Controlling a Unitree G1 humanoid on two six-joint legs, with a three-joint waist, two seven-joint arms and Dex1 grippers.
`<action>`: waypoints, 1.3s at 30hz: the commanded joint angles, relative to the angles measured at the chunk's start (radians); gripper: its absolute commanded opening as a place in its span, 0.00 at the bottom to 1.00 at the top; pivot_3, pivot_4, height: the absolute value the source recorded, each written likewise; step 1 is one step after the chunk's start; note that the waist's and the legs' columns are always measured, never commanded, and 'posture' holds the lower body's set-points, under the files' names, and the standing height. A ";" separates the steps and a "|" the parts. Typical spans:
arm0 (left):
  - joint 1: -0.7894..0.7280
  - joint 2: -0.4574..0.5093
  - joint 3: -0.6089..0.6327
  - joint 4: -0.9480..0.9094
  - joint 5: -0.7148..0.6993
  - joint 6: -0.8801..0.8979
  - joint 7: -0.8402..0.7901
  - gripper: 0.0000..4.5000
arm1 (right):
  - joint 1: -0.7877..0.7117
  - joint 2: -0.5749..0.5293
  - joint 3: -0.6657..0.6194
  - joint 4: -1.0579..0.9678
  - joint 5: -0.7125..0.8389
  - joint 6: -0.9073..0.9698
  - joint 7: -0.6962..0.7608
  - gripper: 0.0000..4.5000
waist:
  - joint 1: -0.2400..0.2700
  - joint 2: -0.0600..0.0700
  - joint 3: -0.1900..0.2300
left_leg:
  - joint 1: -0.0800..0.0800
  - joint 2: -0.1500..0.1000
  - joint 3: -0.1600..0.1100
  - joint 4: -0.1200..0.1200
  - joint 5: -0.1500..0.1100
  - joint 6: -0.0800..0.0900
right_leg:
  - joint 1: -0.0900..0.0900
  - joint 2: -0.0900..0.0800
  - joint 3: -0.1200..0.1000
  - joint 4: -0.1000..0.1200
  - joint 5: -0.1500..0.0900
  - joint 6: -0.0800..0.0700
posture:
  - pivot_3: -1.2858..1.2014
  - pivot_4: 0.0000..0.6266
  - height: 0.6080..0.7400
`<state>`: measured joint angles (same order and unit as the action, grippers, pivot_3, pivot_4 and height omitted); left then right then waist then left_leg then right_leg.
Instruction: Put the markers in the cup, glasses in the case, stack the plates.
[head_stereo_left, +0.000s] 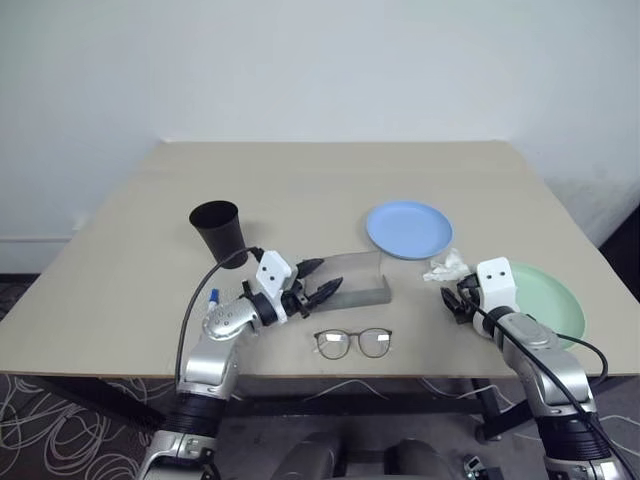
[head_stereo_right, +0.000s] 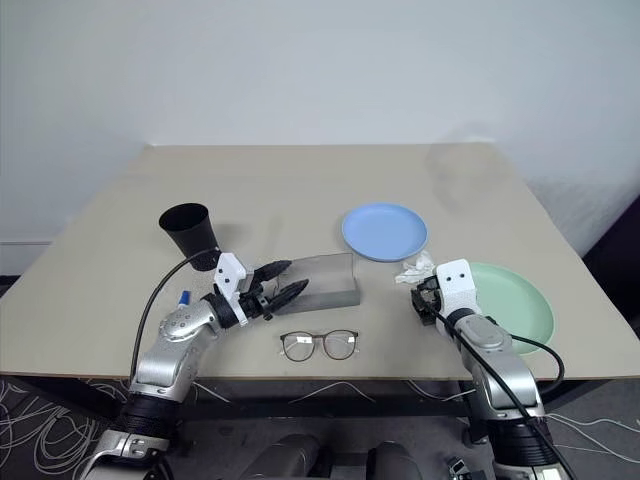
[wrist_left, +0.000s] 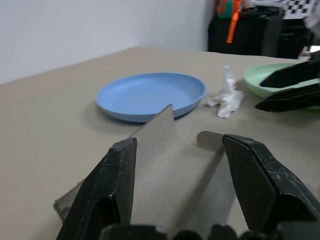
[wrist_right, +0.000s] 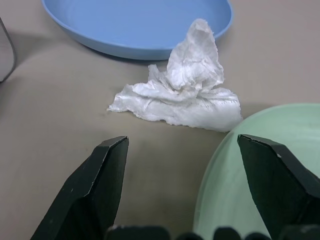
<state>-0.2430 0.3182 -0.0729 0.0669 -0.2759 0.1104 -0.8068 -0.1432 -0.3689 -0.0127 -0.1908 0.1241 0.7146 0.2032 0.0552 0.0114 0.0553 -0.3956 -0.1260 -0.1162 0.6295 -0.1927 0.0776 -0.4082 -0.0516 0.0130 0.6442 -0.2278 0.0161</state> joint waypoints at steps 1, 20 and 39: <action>-0.012 0.001 -0.004 -0.052 -0.020 0.011 -0.010 0.63 | -0.028 -0.016 -0.004 -0.058 -0.039 0.064 -0.032 0.84 | 0.000 0.000 0.000 | 0.000 0.000 0.000 0.000 0.000 0.000 | 0.000 0.000 0.000 0.000 0.000 0.000 | 0.52 0.00 0.97; -0.001 -0.002 -0.022 -0.063 -0.005 0.004 0.014 0.64 | -0.103 -0.024 0.016 -0.089 -0.103 0.256 -0.056 0.24 | -0.001 0.000 0.000 | 0.000 0.000 0.000 0.000 0.000 0.000 | -0.001 0.000 0.000 0.000 0.000 0.000 | 0.52 0.00 0.97; -0.010 -0.003 -0.023 -0.055 0.006 -0.006 0.028 0.64 | -0.139 -0.034 0.010 -0.065 -0.169 0.223 -0.072 0.00 | -0.007 0.000 0.000 | 0.000 0.000 0.000 -0.001 0.000 0.000 | -0.001 0.000 0.000 0.000 0.000 0.000 | 0.52 0.00 0.97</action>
<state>-0.2361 0.3142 -0.1003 0.0469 -0.2701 0.1240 -0.7801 -0.2423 -0.3850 0.0131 -0.2316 -0.0165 0.9658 0.1543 0.0483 0.0117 0.0554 -0.3957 -0.1259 -0.1162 0.6289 -0.1927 0.0776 -0.4092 -0.0513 0.0132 0.6441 -0.2276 0.0164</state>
